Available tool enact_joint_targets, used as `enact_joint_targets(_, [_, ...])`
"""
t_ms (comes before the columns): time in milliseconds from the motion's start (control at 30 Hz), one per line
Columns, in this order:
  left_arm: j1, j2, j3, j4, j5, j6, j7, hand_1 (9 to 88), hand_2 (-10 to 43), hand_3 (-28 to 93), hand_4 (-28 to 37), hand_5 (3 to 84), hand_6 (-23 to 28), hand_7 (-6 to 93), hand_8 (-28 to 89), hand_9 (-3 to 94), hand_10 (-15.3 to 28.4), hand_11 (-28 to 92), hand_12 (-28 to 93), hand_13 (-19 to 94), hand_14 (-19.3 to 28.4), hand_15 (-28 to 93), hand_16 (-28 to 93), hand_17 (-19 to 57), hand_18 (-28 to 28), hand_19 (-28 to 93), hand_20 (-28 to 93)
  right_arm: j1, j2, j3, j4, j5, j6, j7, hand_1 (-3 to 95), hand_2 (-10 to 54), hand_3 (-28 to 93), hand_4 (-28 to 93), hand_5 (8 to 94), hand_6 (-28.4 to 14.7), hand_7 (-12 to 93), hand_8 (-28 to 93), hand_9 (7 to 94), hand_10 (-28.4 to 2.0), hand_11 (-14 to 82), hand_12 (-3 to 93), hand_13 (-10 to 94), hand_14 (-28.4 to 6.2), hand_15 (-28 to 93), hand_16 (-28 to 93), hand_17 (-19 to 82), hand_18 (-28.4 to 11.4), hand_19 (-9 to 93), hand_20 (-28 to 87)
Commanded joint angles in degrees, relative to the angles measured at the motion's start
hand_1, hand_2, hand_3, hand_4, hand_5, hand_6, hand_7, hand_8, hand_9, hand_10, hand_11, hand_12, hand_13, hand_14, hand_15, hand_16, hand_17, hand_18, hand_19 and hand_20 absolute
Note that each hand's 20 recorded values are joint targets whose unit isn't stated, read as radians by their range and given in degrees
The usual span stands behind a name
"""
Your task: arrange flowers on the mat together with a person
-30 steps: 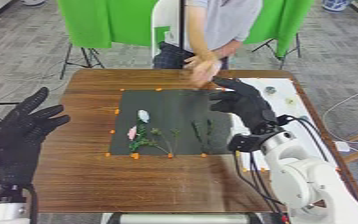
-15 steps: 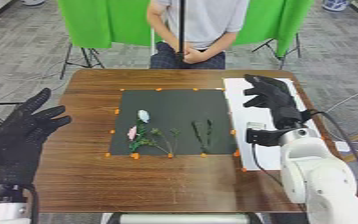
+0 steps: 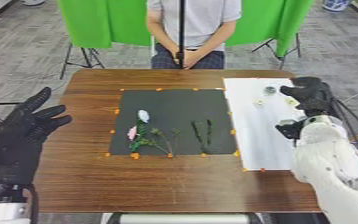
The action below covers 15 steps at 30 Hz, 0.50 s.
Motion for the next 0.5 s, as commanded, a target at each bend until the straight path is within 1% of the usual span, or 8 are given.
enact_joint_targets(33, [0.59, 0.06, 0.0, -0.2, 0.23, 0.33, 0.08, 16.0, 6.2, 77, -28.3, 33.5, 5.6, 15.7, -11, 36.4, 19.8, 26, 11, 26, 28.4, 58, -10, -8.6, 24.0, 51, 15, 1.93, 1.5, -0.97, 3.07, -5.31, -9.22, 8.88, 32.0, -1.3, 69, -23, 49.0, -3.4, 10, -10, 47.1, -22.2, 14.4, 14.1, 52, -18.4, 64, 6, 20, -24.7, 79, 1])
enact_joint_targets(67, [1.05, 0.24, 0.02, -0.33, 0.02, 0.77, 0.68, 16.0, 6.2, 77, -28.3, 33.5, 5.6, 15.7, -11, 36.4, 19.7, 26, 11, 26, 28.4, 58, -10, -8.6, 24.0, 51, 15, 2.34, 1.49, -1.28, 3.87, -4.9, -9.67, 9.04, 32.5, -1.6, 69, -23, 49.2, -3.5, 10, -10, 47.2, -22.4, 14.4, 14.0, 52, -18.5, 64, 6, 21, -24.8, 81, -2])
enact_joint_targets(133, [0.94, 0.2, -0.11, -0.35, -0.01, 0.71, 0.37, 16.1, 6.2, 77, -28.3, 33.5, 5.7, 15.7, -11, 36.4, 19.8, 26, 11, 26, 28.4, 58, -10, -8.7, 24.0, 51, 15, 3.25, 1.34, -2.23, 5.63, -5.45, -11.72, 10.42, 33.1, -2.1, 69, -23, 49.2, -4.0, 10, -10, 47.2, -23.0, 14.2, 14.0, 52, -18.5, 65, 6, 22, -24.8, 82, -3])
enact_joint_targets(167, [0.66, 0.06, -0.11, -0.3, 0.19, 0.49, -0.14, 16.2, 6.2, 77, -28.3, 33.5, 5.7, 15.7, -11, 36.4, 19.8, 26, 11, 26, 28.4, 58, -10, -8.7, 24.1, 51, 15, 3.42, 1.34, -2.45, 6.19, -4.82, -13.03, 11.16, 33.2, -2.2, 69, -23, 49.3, -4.1, 10, -10, 47.1, -23.2, 14.1, 13.9, 52, -18.5, 65, 6, 22, -24.7, 82, -4])
enact_joint_targets(200, [0.74, 0.22, 0.01, -0.3, 0.07, 0.58, 0.12, 16.2, 6.2, 77, -28.3, 33.6, 5.7, 15.7, -11, 36.4, 19.8, 26, 11, 26, 28.4, 58, -10, -8.7, 24.0, 51, 15, 3.52, 1.34, -2.54, 6.72, -4.04, -13.38, 10.9, 33.4, -2.3, 69, -23, 49.5, -4.3, 10, -10, 47.1, -23.5, 13.9, 13.9, 53, -18.5, 65, 6, 22, -24.9, 82, -4])
enact_joint_targets(267, [0.49, 0.25, 0.16, -0.23, 0.07, 0.51, 0.0, 16.3, 6.2, 77, -28.3, 33.6, 5.7, 15.6, -11, 36.4, 19.8, 26, 11, 26, 28.4, 58, -10, -8.7, 24.0, 51, 15, 3.68, 1.57, -3.08, 7.71, -3.22, -13.19, 10.67, 33.8, -2.7, 69, -23, 49.6, -4.5, 10, -10, 47.0, -23.9, 13.8, 13.8, 53, -18.7, 65, 6, 22, -25.1, 83, -5])
enact_joint_targets(400, [0.41, 0.35, 0.2, -0.21, 0.02, 0.37, -0.19, 16.3, 6.2, 77, -28.3, 33.6, 5.7, 15.6, -11, 36.3, 19.7, 26, 11, 26, 28.4, 58, -10, -8.7, 24.0, 51, 15, 5.53, 1.66, -5.12, 10.56, -3.68, -15.58, 12.02, 34.9, -3.0, 70, -23, 49.6, -4.7, 10, -10, 47.2, -24.1, 13.9, 13.9, 53, -18.7, 66, 6, 22, -25.3, 83, -6])
enact_joint_targets(500, [-0.08, 0.29, 0.22, -0.05, 0.28, 0.24, -0.36, 16.3, 6.2, 77, -28.3, 33.5, 5.7, 15.7, -11, 36.4, 19.7, 26, 11, 26, 28.4, 58, -10, -8.7, 24.0, 51, 15, 6.72, 2.33, -6.95, 12.1, -5.33, -15.91, 13.03, 35.8, -3.6, 71, -23, 49.7, -5.0, 10, -10, 47.2, -24.4, 13.7, 13.8, 53, -18.8, 66, 5, 22, -25.4, 84, -7])
